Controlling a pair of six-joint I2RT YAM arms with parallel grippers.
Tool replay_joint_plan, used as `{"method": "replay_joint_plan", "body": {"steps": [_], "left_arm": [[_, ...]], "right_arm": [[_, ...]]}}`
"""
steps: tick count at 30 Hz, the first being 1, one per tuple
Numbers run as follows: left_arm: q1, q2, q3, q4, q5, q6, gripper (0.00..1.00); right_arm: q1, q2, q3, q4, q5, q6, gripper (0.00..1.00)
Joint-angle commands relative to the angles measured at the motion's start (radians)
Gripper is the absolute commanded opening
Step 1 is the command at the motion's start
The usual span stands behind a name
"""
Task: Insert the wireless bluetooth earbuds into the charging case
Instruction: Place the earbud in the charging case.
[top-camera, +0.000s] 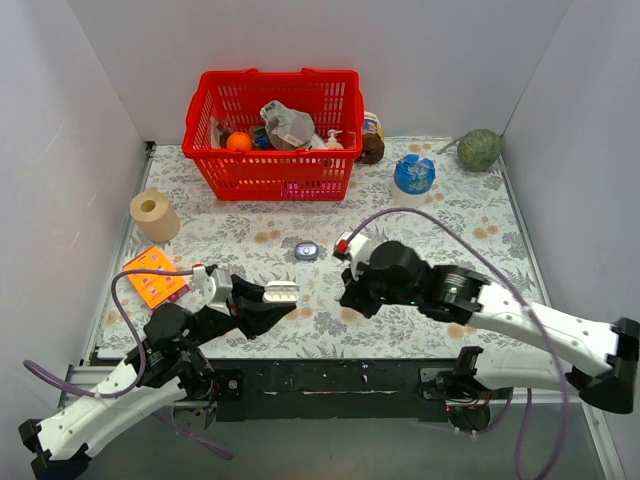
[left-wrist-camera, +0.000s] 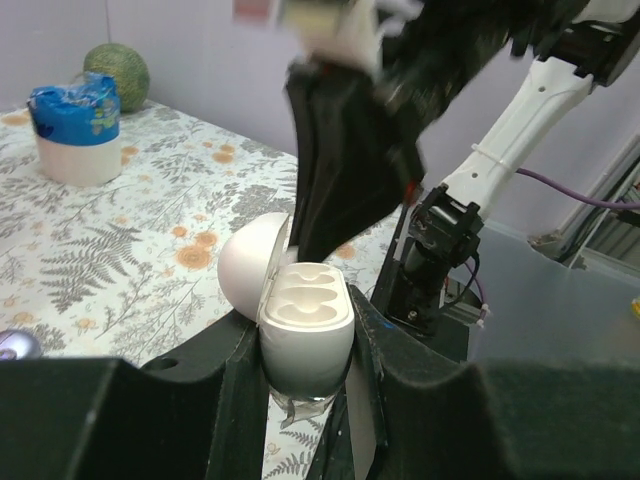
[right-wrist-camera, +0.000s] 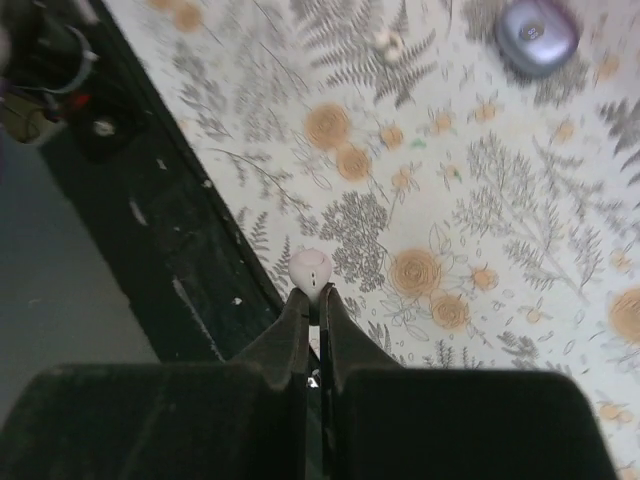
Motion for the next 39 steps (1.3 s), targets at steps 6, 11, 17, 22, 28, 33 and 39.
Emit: {"method": "replay_joint_plan", "body": {"steps": [6,11,17,22,28,33,39], "left_arm": [[0.002,0.237,0.029,0.256,0.257,0.06,0.0],[0.005,0.455,0.121,0.297,0.45,0.071,0.0],[0.008,0.566,0.198,0.331,0.528,0.073,0.0],[0.008,0.615,0.216,0.345,0.564,0.074,0.0],[0.008,0.643,0.23,0.337,0.591,0.074,0.0],[0.008,0.654,0.231,0.335,0.599,0.076,0.0],[0.008,0.647,0.236,0.329,0.611,0.079,0.0]], "right_arm": [[0.019,-0.188,0.347,-0.47,-0.18,-0.297,0.01],[0.023,-0.179,0.436,-0.536,-0.189,-0.342,0.01],[0.035,-0.156,0.467,-0.5,-0.226,-0.356,0.01],[0.06,-0.13,0.479,-0.442,-0.246,-0.359,0.01],[0.112,-0.063,0.536,-0.426,-0.249,-0.379,0.01],[0.15,-0.006,0.59,-0.42,-0.222,-0.397,0.01],[0.158,0.019,0.579,-0.405,-0.197,-0.414,0.01]]}}
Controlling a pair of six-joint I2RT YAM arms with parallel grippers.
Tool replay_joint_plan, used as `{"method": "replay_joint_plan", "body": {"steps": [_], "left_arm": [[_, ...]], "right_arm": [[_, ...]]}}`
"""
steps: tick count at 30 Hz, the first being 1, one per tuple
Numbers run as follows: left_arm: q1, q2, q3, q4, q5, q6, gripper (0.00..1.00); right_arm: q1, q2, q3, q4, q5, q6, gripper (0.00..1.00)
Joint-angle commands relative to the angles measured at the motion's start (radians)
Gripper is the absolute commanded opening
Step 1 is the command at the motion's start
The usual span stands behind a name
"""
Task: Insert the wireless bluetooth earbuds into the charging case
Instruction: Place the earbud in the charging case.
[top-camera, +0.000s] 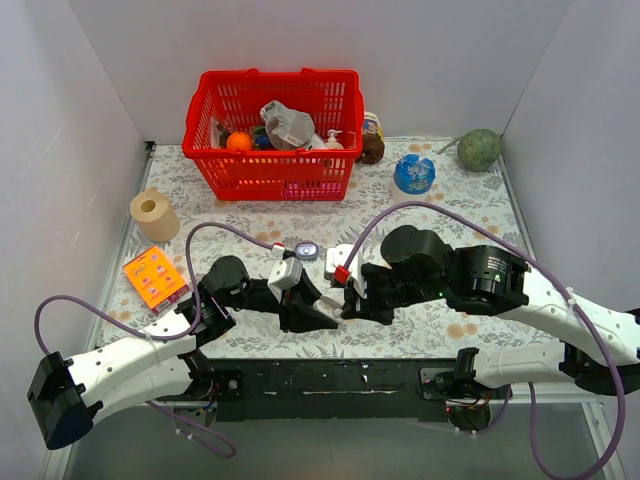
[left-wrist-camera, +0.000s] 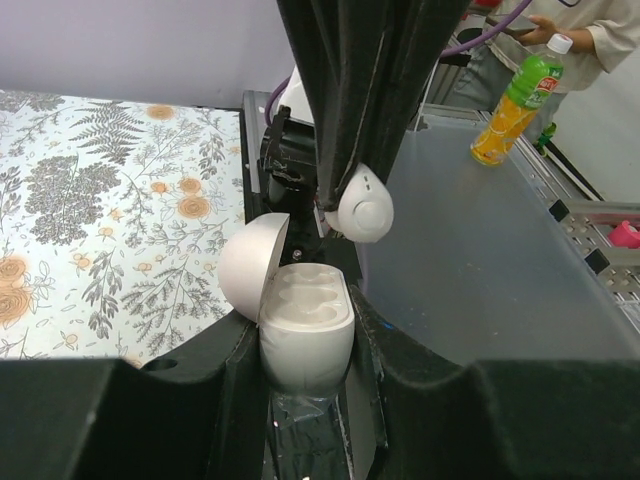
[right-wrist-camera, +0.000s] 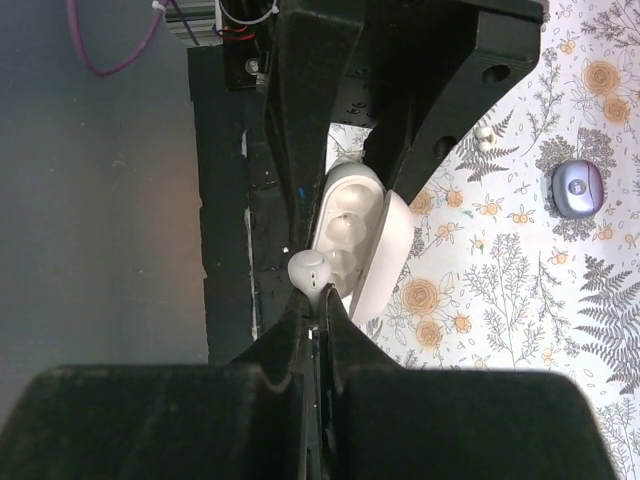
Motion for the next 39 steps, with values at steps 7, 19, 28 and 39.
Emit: {"method": "replay_joint_plan", "body": {"steps": [7,19,28,39], "left_arm": [[0.006,-0.025,0.049,0.004,0.027,0.012,0.0],[0.006,-0.048,0.051,0.006,-0.02,0.021,0.0],[0.006,-0.039,0.052,0.033,-0.022,0.003,0.0],[0.006,-0.052,0.026,0.09,-0.051,-0.025,0.0]], "right_arm": [[0.009,0.011,0.005,0.034,0.046,-0.038,0.01],[0.02,0.01,-0.035,0.028,0.081,-0.03,0.01],[0.026,0.025,-0.037,0.06,0.097,-0.023,0.01],[0.03,-0.005,-0.079,0.141,0.154,0.02,0.01]]}}
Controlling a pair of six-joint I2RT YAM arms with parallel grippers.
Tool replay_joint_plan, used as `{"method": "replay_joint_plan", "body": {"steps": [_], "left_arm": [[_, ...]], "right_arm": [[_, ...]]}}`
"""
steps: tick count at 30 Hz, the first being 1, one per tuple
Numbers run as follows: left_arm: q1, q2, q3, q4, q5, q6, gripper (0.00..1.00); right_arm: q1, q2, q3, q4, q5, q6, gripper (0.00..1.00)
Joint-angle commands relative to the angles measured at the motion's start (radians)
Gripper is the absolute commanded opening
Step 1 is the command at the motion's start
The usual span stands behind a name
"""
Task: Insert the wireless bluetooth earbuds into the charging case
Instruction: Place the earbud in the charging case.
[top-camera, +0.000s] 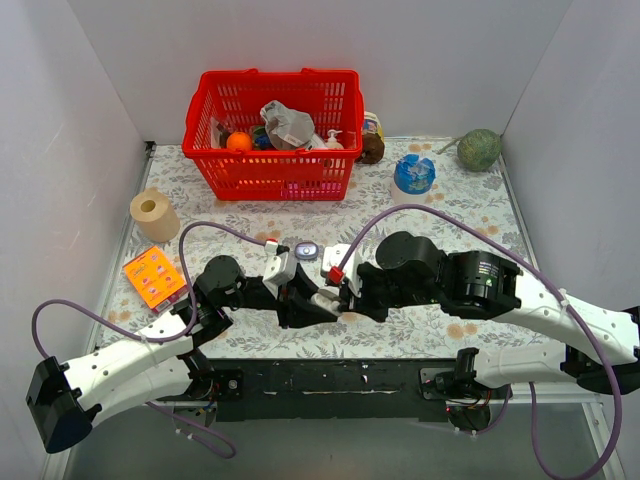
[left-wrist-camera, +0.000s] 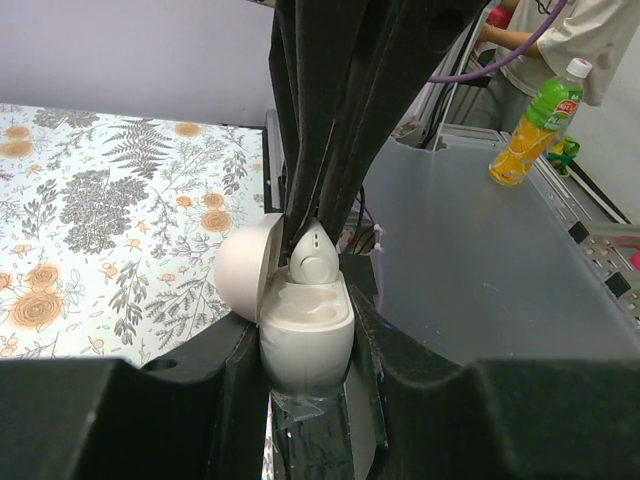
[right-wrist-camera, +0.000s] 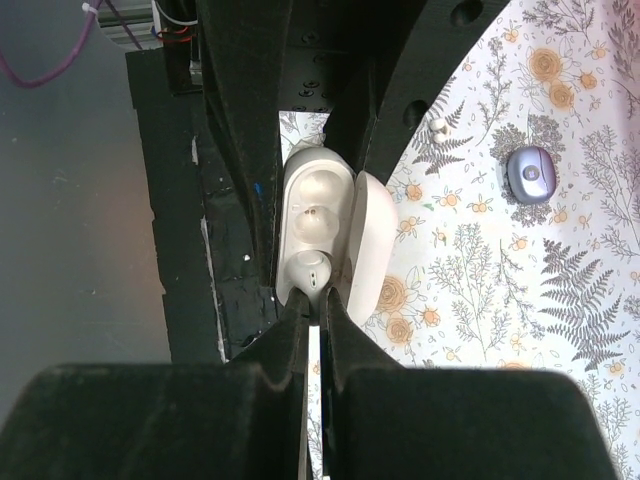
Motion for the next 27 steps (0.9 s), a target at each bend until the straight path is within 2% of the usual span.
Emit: {"method": "replay_joint_plan", "body": {"steps": [1,4,5,8,11,19,23,27], "left_arm": [[-0.002,-0.027,0.012,0.092,-0.026,-0.015,0.0],[-0.002,-0.036,0.005,0.106,-0.044,-0.018,0.0],[-0.002,-0.038,0.003,0.11,-0.05,-0.018,0.0],[-0.002,-0.044,0.0,0.123,-0.061,-0.018,0.0],[-0.002,-0.047,-0.005,0.127,-0.067,-0.018,0.0],[-0.002,-0.07,-0.029,0.141,-0.076,-0.031,0.0],[-0.002,-0.09,-0.04,0.12,-0.098,-0.021,0.0],[-0.002,-0.131,-0.058,0.068,-0.136,0.025,0.0]], "right_arm": [[0.007,-0.007,-0.026,0.079,0.055,0.023,0.01],[0.01,-0.001,-0.025,0.064,0.055,0.035,0.01],[0.012,-0.001,-0.025,0.064,0.056,0.041,0.11],[0.013,-0.001,-0.02,0.059,0.07,0.057,0.27],[0.015,-0.001,-0.009,0.057,0.079,0.067,0.34],[0.013,0.001,0.046,0.05,0.125,0.09,0.48],[0.013,-0.007,0.133,0.036,0.162,0.103,0.62],[0.013,-0.06,0.173,0.042,0.243,0.13,0.66]]}}
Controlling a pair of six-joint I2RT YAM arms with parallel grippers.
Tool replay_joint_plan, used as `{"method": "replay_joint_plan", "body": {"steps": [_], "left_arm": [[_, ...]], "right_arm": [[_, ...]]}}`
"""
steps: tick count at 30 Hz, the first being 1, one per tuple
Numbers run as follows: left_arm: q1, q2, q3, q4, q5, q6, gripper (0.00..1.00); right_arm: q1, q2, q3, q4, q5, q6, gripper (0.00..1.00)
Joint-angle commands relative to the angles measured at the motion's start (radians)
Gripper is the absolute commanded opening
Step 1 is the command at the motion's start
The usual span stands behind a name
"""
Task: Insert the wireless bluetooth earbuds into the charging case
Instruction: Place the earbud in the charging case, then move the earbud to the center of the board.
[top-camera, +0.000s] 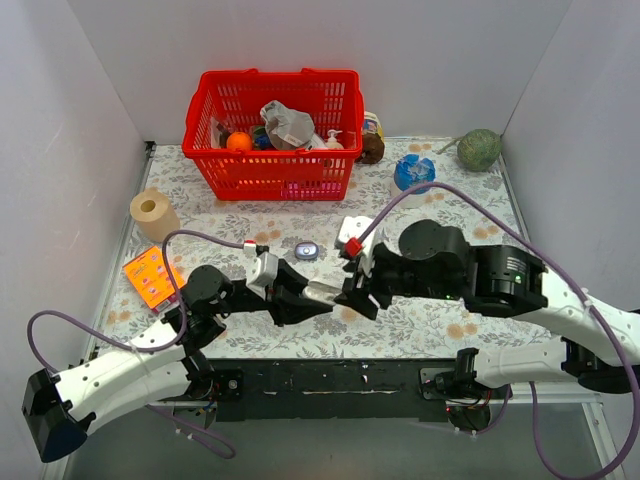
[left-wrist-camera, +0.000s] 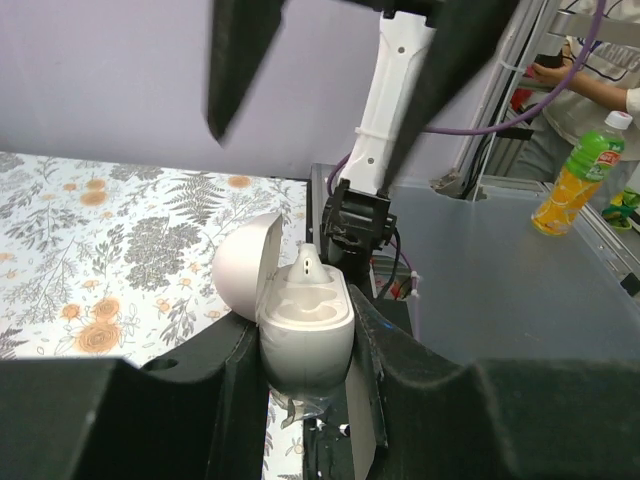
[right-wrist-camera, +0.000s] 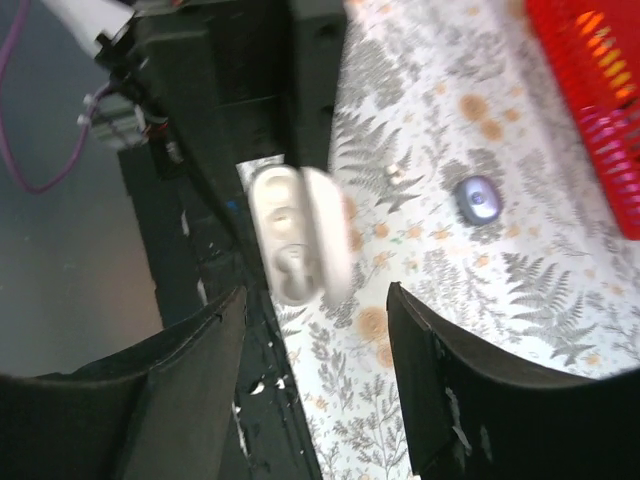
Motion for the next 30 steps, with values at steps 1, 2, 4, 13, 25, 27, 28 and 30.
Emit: {"method": "replay_joint_plan", "body": {"steps": [1,2,4,13,25,27,28,30], "left_arm": [[-0.008,-0.071,-0.022,-0.032,-0.019,0.05,0.0],[-0.008,-0.086,-0.03,-0.06,-0.03,0.057,0.0],[-0.008,-0.146,-0.036,-0.081,-0.062,0.062,0.0],[-0.008,-0.431,-0.042,-0.288,-0.165,0.05,0.0],[-0.008,-0.643,-0.029,-0.462,-0.268,0.025,0.0],[-0.008,-0.657,-0.018,-0.483,-0.274,0.034,0.0],[-0.008,-0.659,-0.015,-0.497,-0.28,0.045,0.0],[-0.008,-0.663,-0.004,-0.509,-0.283,0.051,0.0]], "right_arm": [[-0.006,-0.097,0.058,0.036,0.183,0.022,0.67],[-0.008,-0.12,0.031,0.052,0.208,0.048,0.68],[-0.009,-0.186,-0.09,0.13,0.271,0.074,0.69],[-0.286,0.005,-0.474,0.472,-0.013,0.191,0.68],[-0.334,0.703,-0.152,0.662,-0.18,0.223,0.55],[-0.336,0.772,-0.088,0.654,-0.18,0.226,0.57],[-0.336,0.791,-0.071,0.646,-0.172,0.228,0.58],[-0.334,0.836,-0.037,0.642,-0.161,0.235,0.58]]}}
